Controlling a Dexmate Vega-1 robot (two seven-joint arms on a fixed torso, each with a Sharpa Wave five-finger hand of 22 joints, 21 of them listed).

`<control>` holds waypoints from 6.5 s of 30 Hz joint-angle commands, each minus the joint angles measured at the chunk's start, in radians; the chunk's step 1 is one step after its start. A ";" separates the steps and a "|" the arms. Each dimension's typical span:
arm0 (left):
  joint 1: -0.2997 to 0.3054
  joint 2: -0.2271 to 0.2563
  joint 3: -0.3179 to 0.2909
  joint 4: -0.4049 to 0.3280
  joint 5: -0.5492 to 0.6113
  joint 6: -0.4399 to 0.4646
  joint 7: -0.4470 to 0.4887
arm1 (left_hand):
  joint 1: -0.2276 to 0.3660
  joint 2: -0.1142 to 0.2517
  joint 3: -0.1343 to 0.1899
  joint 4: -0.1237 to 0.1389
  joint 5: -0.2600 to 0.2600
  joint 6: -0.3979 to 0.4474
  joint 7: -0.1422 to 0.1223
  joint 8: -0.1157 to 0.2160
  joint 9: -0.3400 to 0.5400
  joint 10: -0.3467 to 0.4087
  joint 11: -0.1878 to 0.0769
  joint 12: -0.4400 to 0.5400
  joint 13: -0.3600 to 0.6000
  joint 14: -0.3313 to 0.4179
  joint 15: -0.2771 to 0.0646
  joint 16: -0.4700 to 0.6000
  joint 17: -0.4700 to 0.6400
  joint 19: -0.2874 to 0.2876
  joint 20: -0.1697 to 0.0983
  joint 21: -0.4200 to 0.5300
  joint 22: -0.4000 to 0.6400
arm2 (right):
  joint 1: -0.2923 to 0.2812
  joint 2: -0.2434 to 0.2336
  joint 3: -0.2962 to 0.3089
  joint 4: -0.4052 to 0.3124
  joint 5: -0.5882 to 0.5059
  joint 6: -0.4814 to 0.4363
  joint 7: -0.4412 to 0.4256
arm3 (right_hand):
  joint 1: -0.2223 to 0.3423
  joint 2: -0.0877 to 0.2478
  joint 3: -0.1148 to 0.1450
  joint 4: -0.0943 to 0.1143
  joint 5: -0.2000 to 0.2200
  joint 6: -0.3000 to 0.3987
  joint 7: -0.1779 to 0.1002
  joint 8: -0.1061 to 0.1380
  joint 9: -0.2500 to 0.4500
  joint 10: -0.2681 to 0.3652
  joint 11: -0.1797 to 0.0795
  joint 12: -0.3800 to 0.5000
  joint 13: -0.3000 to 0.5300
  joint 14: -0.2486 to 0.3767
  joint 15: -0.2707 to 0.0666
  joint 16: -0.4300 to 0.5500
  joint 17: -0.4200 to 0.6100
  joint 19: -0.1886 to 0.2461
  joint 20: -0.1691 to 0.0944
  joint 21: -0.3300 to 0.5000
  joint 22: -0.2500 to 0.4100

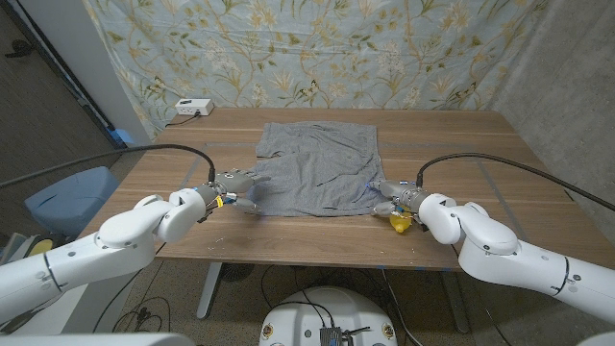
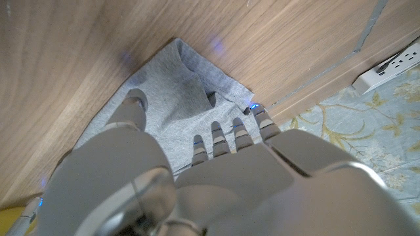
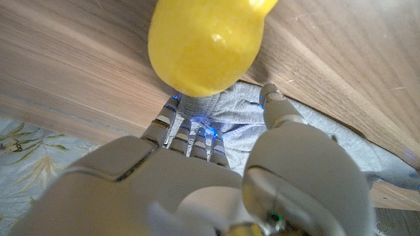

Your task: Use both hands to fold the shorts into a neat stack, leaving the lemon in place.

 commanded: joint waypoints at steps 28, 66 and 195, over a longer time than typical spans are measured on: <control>-0.059 -0.193 0.119 0.182 0.308 0.049 0.086 | 0.387 0.132 -0.020 0.038 -0.011 0.624 -0.072 0.058 0.008 0.630 -0.174 0.043 -0.002 0.363 -0.219 0.036 -0.002 0.259 -0.092 0.056 0.009 | -0.058 0.167 0.011 0.201 -0.251 0.150 -0.179 | 0.296 0.092 -0.004 0.035 -0.013 0.552 -0.047 0.119 0.002 0.576 -0.033 0.157 0.003 0.607 -0.227 0.326 0.188 0.393 -0.129 0.147 0.021; 0.388 -0.183 -0.306 -0.129 0.021 0.087 0.643 | 0.478 0.181 0.076 0.160 0.160 0.897 0.065 0.402 0.364 0.932 -0.142 0.380 0.469 0.754 -0.293 0.122 0.245 0.317 -0.107 0.196 0.043 | -0.374 0.070 0.346 -0.062 0.003 0.190 -0.493 | 0.429 0.114 -0.067 0.054 0.005 0.956 -0.023 0.193 0.023 0.942 0.000 0.284 0.082 0.849 -0.235 0.536 0.426 0.431 -0.130 0.279 0.054; -0.751 -0.514 0.394 0.688 0.684 0.085 0.148 | 0.379 0.123 0.029 0.111 -0.006 0.597 0.044 0.046 0.020 0.643 -0.143 0.045 0.179 0.550 -0.268 -0.008 0.231 0.218 -0.120 0.336 0.012 | 0.391 0.392 0.002 0.658 -0.129 0.295 -0.311 | 0.328 0.080 -0.040 0.105 -0.006 0.622 -0.058 -0.007 0.011 0.654 -0.042 0.115 0.089 0.637 -0.213 0.233 0.355 0.311 -0.117 0.389 0.024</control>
